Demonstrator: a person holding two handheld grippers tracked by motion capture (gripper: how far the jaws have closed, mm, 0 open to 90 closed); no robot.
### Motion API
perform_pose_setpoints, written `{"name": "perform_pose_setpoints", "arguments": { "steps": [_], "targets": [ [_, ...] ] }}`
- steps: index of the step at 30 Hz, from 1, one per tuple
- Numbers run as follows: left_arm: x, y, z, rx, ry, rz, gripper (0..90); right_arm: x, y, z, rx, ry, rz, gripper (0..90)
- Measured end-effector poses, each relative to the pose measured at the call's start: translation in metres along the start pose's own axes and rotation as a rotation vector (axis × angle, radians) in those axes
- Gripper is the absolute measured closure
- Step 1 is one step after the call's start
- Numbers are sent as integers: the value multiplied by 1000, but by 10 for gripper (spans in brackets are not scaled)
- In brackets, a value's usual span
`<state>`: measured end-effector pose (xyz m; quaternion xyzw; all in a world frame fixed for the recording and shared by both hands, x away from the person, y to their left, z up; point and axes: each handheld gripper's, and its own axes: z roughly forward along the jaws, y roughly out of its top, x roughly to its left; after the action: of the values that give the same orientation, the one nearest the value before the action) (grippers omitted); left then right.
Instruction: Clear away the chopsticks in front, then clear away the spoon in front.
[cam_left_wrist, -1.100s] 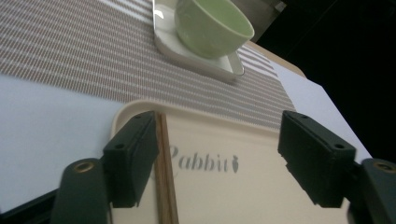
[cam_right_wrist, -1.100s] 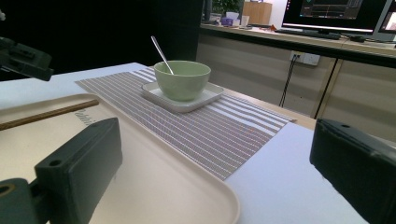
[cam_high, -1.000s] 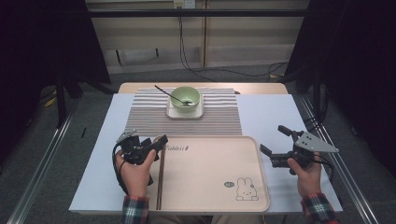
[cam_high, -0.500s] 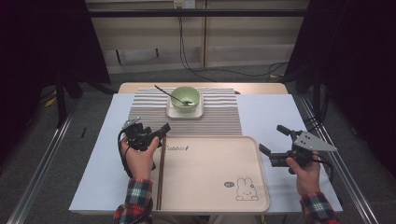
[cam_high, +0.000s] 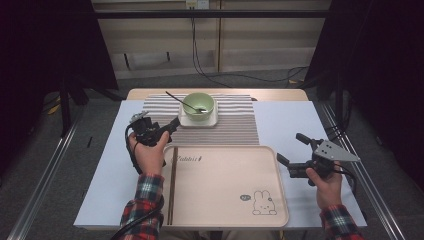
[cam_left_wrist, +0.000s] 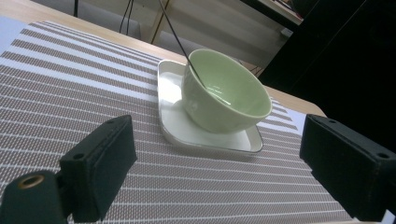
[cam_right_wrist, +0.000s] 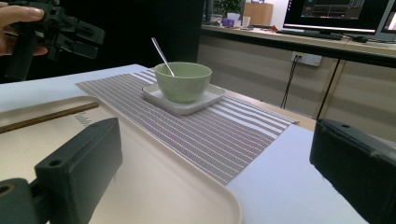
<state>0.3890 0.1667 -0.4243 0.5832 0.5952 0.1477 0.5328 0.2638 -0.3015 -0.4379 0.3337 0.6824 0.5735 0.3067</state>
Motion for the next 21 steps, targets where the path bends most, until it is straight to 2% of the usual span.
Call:
{"name": "perform_pose_setpoints", "arguments": {
  "steps": [5,8,10,12,16,19,21],
  "targets": [
    [1,6,5,-12,3,-3,98,0,0,-1,2,4,-9,17],
    [1,7,8,-11,16,13,98,1,-1,-2,6,1,-13,17],
    [3,8,10,-3,6,12,97,0,-1,-2,8,4,-23,17],
    [4,10,12,-6,16,19,95,1,-1,-2,8,3,-11,17],
    [8,11,18,-17,28,0,93,1,-1,-3,5,2,-12,17],
    [10,12,21,-19,36,12,91,2,-2,-4,16,4,-21,17],
    [10,13,23,-25,42,1,91,2,-1,-4,11,3,-17,17]
  ]
}}
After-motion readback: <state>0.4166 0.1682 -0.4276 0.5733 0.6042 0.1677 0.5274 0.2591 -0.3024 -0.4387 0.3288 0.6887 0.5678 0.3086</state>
